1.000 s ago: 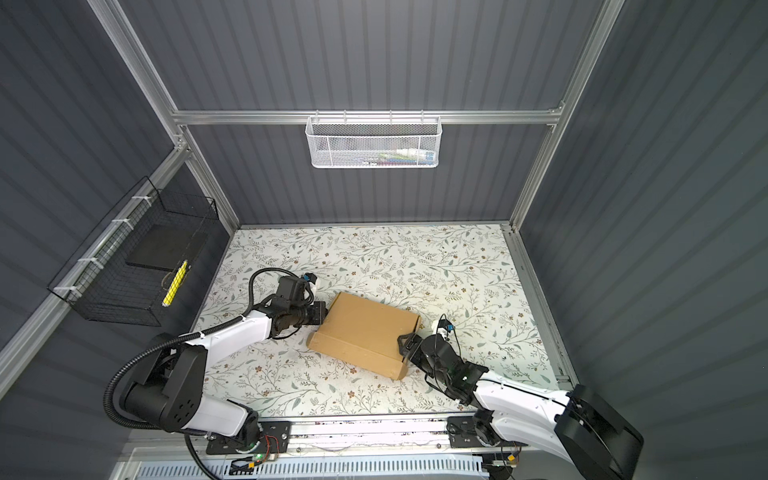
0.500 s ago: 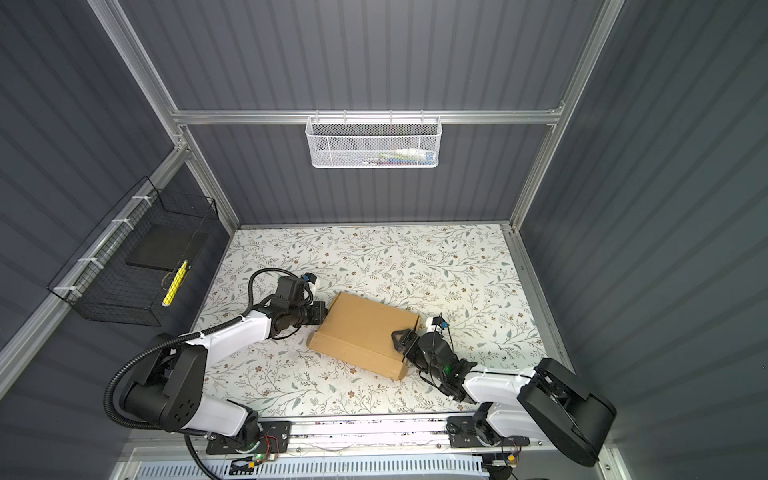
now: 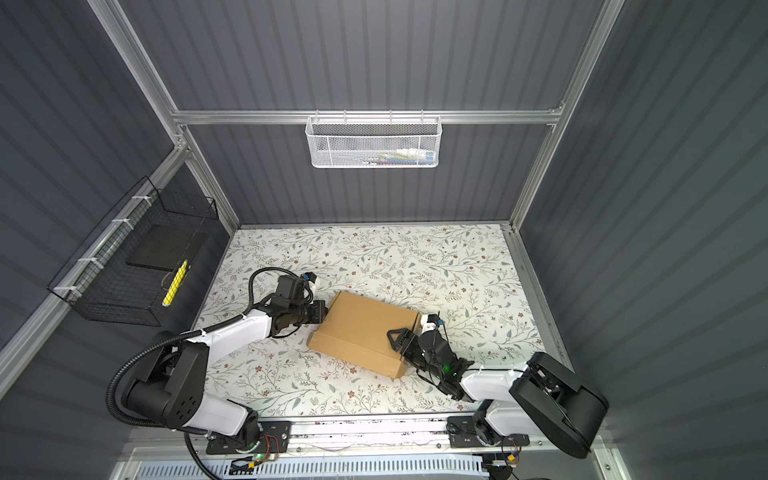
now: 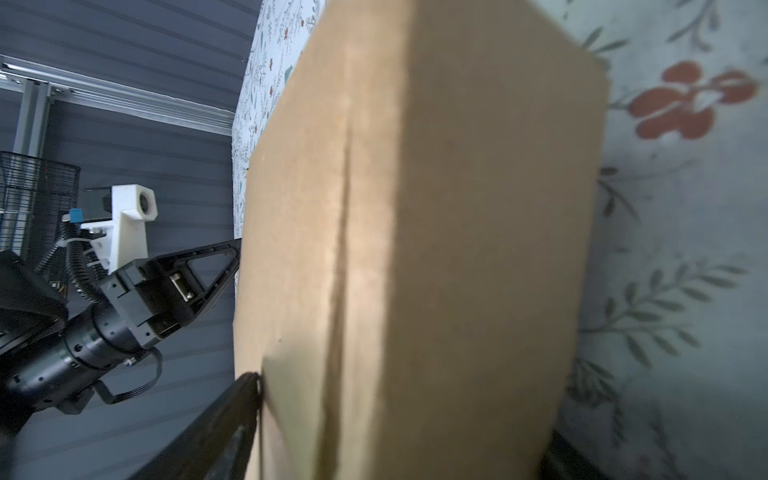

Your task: Fold the paper box

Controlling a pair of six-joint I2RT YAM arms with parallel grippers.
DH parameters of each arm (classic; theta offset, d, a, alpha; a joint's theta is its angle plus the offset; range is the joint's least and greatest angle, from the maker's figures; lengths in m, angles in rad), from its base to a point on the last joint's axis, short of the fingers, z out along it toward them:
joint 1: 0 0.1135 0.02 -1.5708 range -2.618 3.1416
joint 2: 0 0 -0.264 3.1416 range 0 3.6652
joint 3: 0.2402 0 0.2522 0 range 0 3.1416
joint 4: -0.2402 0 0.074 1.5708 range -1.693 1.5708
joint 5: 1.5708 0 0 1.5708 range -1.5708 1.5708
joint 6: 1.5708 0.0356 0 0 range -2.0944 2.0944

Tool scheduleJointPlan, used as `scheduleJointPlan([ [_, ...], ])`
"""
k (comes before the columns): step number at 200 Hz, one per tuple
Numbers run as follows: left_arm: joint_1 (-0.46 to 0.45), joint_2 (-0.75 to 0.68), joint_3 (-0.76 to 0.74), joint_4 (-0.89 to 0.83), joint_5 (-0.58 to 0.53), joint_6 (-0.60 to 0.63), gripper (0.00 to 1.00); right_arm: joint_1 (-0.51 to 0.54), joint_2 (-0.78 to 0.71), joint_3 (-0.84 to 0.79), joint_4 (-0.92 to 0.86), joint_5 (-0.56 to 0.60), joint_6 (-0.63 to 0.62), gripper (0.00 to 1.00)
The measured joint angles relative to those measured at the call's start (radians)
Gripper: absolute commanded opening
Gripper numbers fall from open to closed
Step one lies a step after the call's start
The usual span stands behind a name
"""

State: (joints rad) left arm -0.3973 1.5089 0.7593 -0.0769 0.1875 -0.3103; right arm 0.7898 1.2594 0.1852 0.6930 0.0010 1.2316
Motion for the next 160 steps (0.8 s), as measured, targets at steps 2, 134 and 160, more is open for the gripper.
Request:
scheduleJointPlan([
  [2,0.000,0.002,0.002,0.000,0.000,0.000,0.06,0.000,-0.002,0.002,-0.002,0.000,0.000,0.79],
  [134,0.011,0.044,0.014,-0.035,-0.005,0.003,0.25,0.001,-0.074,0.052,-0.113,-0.002,-0.036,0.71],
  [160,0.013,0.042,0.021,-0.064,-0.017,0.003,0.34,0.001,-0.108,0.055,-0.143,0.002,-0.039,0.70],
])
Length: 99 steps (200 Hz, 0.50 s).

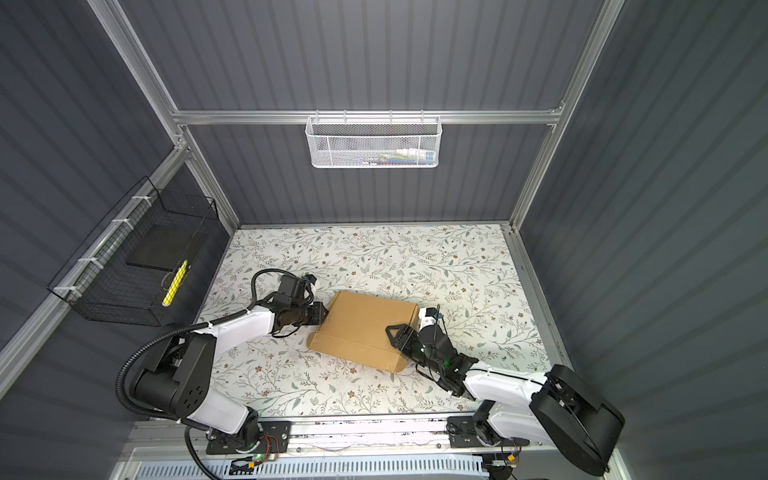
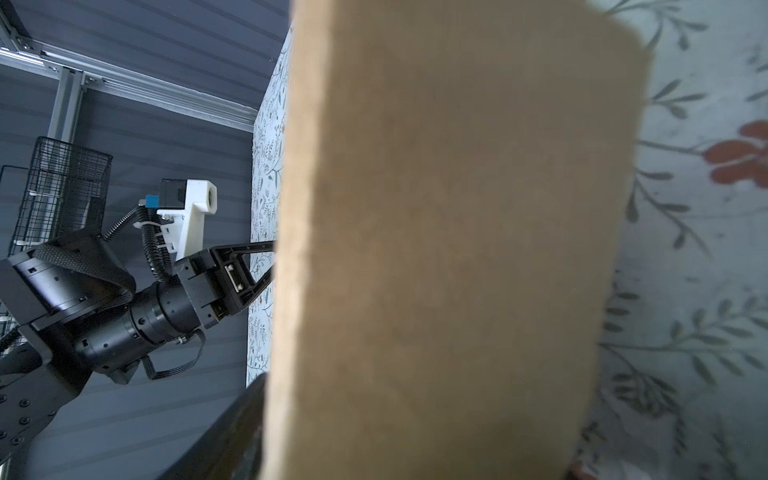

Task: Fold the paper box
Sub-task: 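Push the box away from the robot with both grippers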

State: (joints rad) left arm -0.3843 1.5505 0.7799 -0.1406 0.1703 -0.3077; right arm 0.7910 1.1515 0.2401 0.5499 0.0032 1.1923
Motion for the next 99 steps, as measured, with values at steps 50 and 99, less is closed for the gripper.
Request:
scheduleJointPlan([
  [50,-0.001,-0.023,0.042,-0.100,-0.012,0.001,0.40,0.003,-0.079,0.001,-0.051,0.017,-0.015,0.69],
  [99,0.006,-0.098,0.130,-0.166,-0.017,0.001,0.44,0.003,-0.114,0.001,-0.078,0.035,-0.023,0.68],
])
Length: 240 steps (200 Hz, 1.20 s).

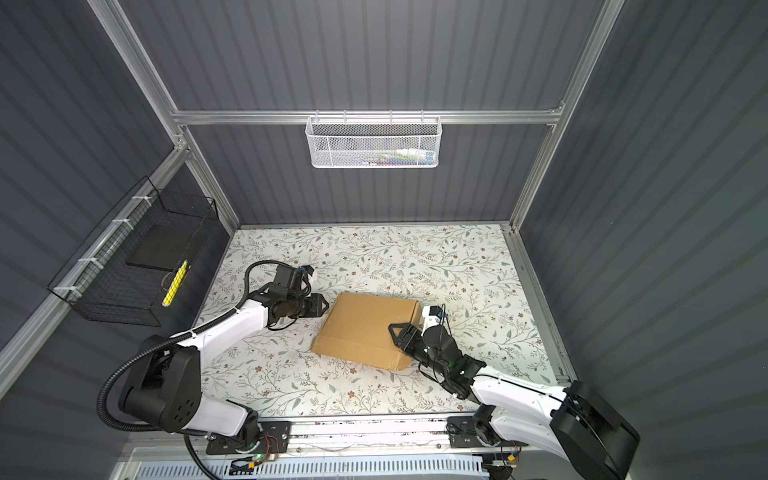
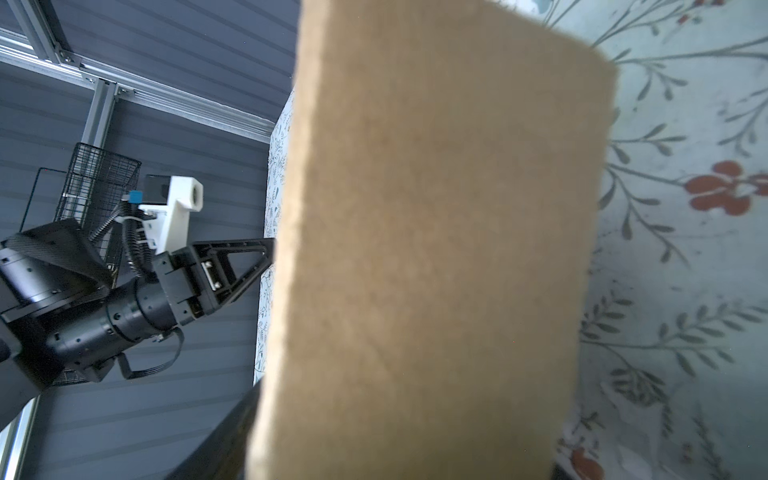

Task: Fold the paper box
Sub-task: 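Push the box away from the robot with both grippers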

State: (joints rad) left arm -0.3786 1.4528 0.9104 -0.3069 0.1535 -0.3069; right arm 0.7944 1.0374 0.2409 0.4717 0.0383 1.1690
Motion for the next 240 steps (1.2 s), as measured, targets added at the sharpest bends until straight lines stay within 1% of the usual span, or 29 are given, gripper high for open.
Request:
scheduleJointPlan([
  [64,0.027,-0.095,0.022,-0.052,-0.007,0.000,0.46,0.000,-0.042,0.001,-0.043,0.017,-0.006,0.64],
  [119,0.072,-0.118,0.022,-0.061,0.016,-0.004,0.47,-0.008,-0.109,0.031,-0.131,0.041,-0.018,0.62],
  [160,0.109,-0.118,0.041,-0.072,0.067,-0.014,0.47,-0.061,-0.147,0.092,-0.220,0.039,-0.040,0.60],
  [191,0.151,-0.118,0.079,-0.075,0.115,-0.023,0.48,-0.119,-0.152,0.155,-0.283,0.011,-0.064,0.59],
  [216,0.190,-0.110,0.106,-0.073,0.179,-0.031,0.49,-0.172,-0.144,0.204,-0.328,-0.027,-0.087,0.58],
  [240,0.226,-0.075,0.122,-0.051,0.254,-0.046,0.49,-0.222,-0.126,0.246,-0.362,-0.071,-0.111,0.57],
])
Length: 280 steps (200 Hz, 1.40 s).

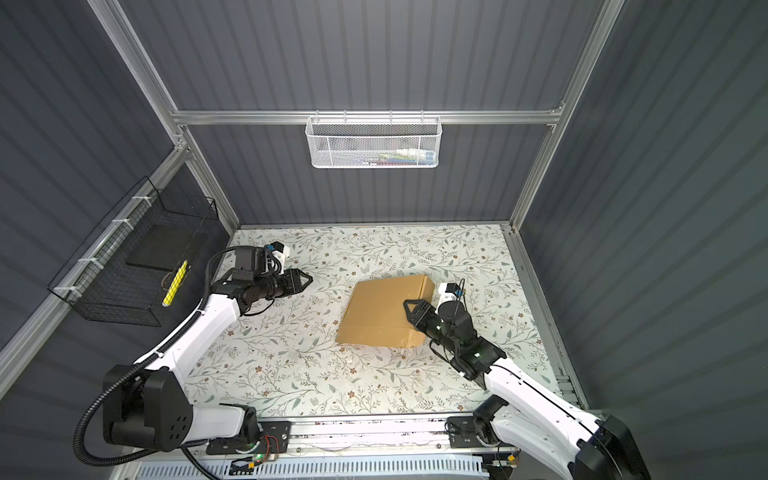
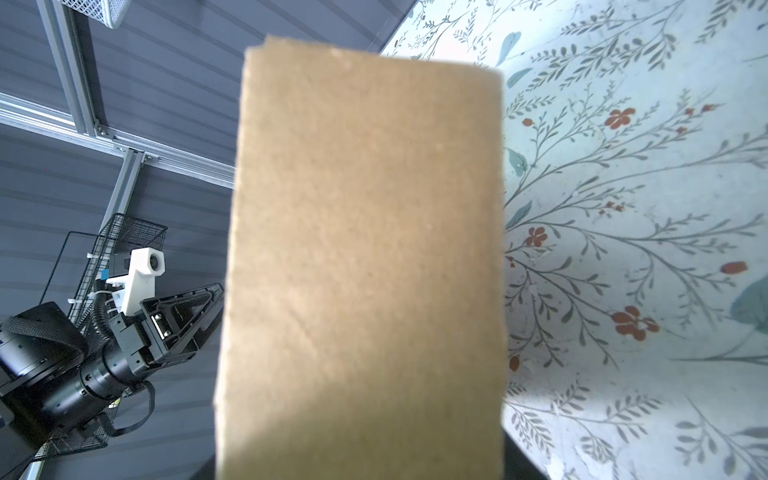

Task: Fold the paper box
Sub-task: 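Push the box away from the robot with both grippers, then grip the box's opposite short sides with the left and right grippers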

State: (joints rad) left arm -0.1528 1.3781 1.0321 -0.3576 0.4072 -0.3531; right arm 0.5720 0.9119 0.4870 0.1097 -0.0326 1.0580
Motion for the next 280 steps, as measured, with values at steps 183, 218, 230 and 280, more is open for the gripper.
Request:
scheduleJointPlan([
  [183,0.026,0.207,-0.094,0.489,0.394,-0.244,1.00,-0.229,0.063,0.185,-0.113,-0.248,-0.082,0.49],
  [218,0.012,0.226,-0.117,0.591,0.434,-0.306,1.00,-0.251,0.052,0.210,-0.141,-0.282,-0.096,0.49],
  [230,-0.002,0.232,-0.118,0.615,0.440,-0.318,1.00,-0.262,0.045,0.218,-0.144,-0.301,-0.098,0.49],
  [280,-0.066,0.261,-0.124,0.766,0.468,-0.410,1.00,-0.294,0.011,0.258,-0.156,-0.368,-0.106,0.49],
])
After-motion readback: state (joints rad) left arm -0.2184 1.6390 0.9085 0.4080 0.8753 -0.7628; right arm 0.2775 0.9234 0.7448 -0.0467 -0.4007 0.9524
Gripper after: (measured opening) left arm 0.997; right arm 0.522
